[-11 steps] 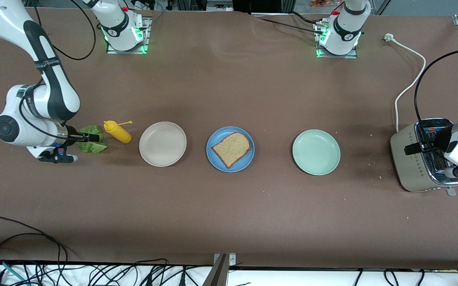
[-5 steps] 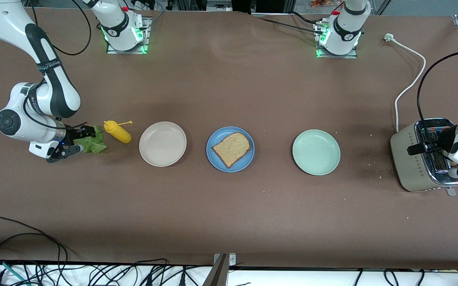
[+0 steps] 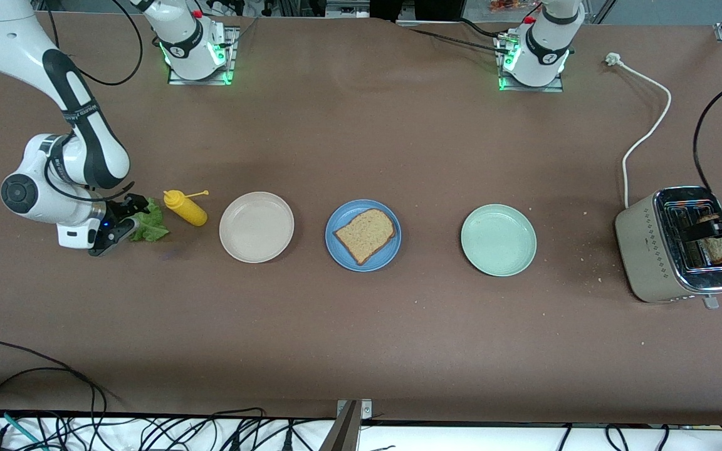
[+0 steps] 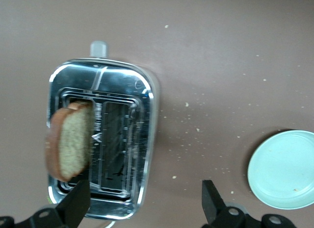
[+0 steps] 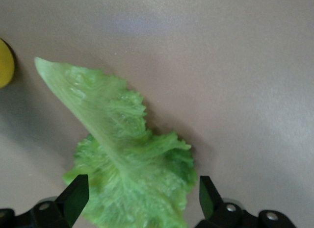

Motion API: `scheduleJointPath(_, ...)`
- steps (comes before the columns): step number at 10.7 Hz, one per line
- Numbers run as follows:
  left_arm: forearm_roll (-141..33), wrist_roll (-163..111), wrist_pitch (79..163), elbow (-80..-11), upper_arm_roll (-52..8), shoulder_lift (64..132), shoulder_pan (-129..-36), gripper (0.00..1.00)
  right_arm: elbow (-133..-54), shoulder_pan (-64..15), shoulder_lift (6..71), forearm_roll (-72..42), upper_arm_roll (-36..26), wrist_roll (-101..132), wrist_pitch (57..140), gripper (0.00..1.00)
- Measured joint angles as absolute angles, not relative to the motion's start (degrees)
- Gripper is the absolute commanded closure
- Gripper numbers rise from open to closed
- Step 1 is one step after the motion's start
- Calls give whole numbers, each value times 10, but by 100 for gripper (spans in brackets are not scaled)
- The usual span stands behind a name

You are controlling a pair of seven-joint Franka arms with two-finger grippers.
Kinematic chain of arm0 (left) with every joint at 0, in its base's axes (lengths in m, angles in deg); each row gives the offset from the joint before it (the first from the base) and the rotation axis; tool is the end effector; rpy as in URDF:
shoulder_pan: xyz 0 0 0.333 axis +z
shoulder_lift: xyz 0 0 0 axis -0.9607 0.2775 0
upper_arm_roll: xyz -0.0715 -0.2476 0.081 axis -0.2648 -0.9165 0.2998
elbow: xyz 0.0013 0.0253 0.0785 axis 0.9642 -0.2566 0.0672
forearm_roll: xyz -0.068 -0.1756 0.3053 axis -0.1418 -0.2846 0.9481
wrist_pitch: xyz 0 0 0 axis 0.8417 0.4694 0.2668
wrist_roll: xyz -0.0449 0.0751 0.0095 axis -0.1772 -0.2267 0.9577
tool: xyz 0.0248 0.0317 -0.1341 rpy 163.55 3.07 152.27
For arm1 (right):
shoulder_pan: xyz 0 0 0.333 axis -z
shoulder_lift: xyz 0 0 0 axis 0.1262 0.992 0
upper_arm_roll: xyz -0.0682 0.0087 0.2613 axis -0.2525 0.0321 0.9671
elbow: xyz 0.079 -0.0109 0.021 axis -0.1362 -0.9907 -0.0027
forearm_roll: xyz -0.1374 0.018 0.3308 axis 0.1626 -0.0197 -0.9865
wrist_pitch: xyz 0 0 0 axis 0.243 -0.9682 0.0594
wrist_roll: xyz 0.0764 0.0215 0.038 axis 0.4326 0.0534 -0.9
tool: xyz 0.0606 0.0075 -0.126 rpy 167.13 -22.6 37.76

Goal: Make sandwich in blue plate with both arms
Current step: 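Grasp the green lettuce leaf with the right gripper, then lift the lettuce and carry it over the blue plate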

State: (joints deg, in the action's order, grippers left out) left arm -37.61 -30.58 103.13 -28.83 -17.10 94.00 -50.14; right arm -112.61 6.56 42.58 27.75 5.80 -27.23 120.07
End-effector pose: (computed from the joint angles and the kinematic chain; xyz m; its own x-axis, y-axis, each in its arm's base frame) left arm 0.5915 0.1429 0.4030 0.9743 0.2091 -0.0837 0.2062 -0.9776 -0.0426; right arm 0.5236 -0.0796 0.1404 0.7244 0.6804 -0.1112 0.6725 -0.7329 -0.1031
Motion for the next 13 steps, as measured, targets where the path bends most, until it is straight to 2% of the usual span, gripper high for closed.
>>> scheduleJointPath(1,-376,-319,1031,-288,-171,940,-486,0,-1126,70,435,277,58,-299,1216,52)
scheduleJointPath(2,-376,-329,1033,-287,-170,940,-473,0,-1126,75,442,277,57,-317,1224,70)
scheduleJointPath(3,-376,-337,1037,-287,-170,941,-462,0,-1125,78,444,278,57,-326,1229,82)
scheduleJointPath(5,-376,-353,1053,-288,-170,949,-439,0,-1121,80,441,278,57,-328,1230,98)
scheduleJointPath(10,-376,-362,1066,-288,-176,958,-428,0,-1118,80,437,278,59,-328,1225,100)
scheduleJointPath(13,-376,-362,1066,-288,-177,958,-429,0,-1049,77,434,278,63,-328,1122,100)
